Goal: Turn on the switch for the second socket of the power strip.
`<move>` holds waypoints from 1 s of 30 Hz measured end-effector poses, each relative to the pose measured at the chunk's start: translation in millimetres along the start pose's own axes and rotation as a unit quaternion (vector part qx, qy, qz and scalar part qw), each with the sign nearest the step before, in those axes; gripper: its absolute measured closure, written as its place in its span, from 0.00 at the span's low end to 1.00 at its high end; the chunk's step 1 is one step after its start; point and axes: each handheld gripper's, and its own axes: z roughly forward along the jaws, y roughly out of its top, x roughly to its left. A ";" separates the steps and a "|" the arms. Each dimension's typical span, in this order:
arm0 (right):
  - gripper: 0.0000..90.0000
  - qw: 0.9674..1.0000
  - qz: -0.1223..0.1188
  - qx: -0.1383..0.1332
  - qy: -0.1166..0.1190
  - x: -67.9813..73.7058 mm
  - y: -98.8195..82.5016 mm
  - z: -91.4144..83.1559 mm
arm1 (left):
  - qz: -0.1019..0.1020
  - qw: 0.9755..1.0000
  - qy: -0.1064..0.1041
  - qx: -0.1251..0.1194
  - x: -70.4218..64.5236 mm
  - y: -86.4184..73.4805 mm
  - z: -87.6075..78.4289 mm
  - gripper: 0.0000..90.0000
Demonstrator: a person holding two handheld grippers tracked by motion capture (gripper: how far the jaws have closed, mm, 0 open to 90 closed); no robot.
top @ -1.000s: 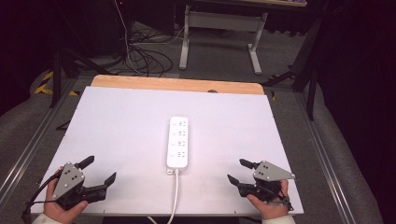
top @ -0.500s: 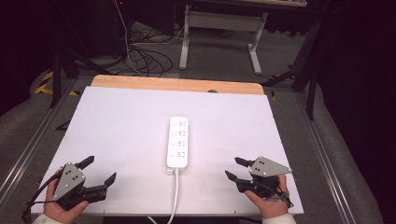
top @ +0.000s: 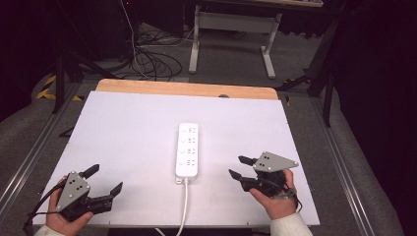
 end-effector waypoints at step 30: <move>0.60 0.999 -0.018 0.003 0.051 -6.6 55.0 43.3 | -0.001 1.000 0.010 0.003 -1.3 -3.8 -6.7 0.15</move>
